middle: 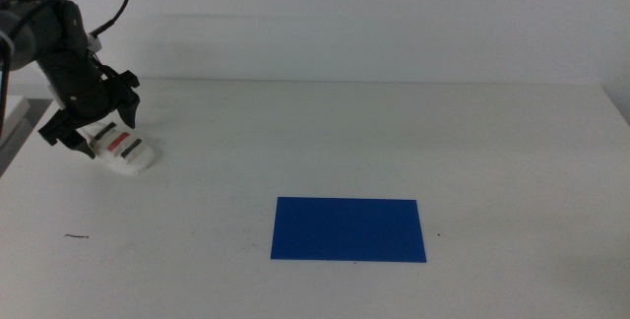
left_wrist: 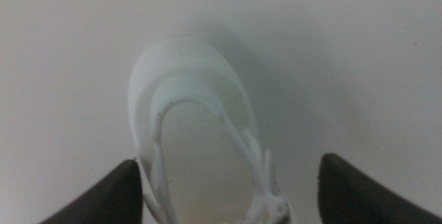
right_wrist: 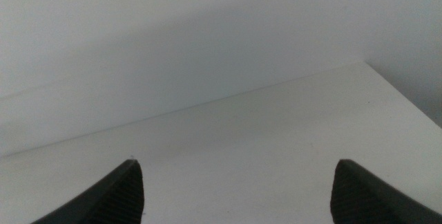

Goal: Use one arm to grab the shoe from the table and place it on the mat.

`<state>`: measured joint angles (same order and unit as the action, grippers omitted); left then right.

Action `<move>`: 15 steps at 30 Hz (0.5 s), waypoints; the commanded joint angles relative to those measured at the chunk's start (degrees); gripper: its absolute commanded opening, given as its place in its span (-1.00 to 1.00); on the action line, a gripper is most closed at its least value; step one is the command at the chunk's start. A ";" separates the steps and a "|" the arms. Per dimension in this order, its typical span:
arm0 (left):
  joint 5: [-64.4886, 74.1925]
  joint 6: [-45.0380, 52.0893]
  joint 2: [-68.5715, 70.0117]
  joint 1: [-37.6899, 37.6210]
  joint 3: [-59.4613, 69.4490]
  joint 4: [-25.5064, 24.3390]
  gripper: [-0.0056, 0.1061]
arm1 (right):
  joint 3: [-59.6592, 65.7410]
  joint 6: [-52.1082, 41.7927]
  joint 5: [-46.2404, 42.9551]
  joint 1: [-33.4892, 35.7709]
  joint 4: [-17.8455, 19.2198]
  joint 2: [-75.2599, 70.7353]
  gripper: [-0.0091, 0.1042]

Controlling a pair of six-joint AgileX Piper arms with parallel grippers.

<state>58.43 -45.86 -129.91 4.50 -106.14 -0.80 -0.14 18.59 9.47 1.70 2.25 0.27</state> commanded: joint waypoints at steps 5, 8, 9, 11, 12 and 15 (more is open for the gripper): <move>0.63 -0.62 0.65 0.61 -0.54 -0.31 -0.16 | 0.14 -0.18 -0.48 0.10 0.34 -0.27 0.56; 4.23 -0.62 2.76 0.61 -0.54 1.62 -0.72 | 0.14 -0.18 -0.48 0.10 0.34 -0.27 0.56; 5.91 -0.62 3.95 0.48 -0.54 3.08 -0.88 | 0.14 -0.18 -0.48 0.10 0.34 -0.27 0.56; 8.07 -0.37 6.51 -0.59 -0.54 3.42 -0.93 | 0.14 -0.18 -0.48 0.10 0.34 -0.27 0.56; 8.62 -0.26 8.09 -1.59 -0.40 2.39 -0.93 | 0.14 -0.18 -0.48 0.10 0.34 -0.27 0.56; 10.40 -3.66 12.82 -6.19 0.51 -1.32 -0.93 | 0.14 -0.18 -0.48 0.10 0.34 -0.27 0.56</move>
<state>67.19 -47.78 -120.23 1.02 -106.12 -1.09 -0.14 18.59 9.47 1.70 2.25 0.27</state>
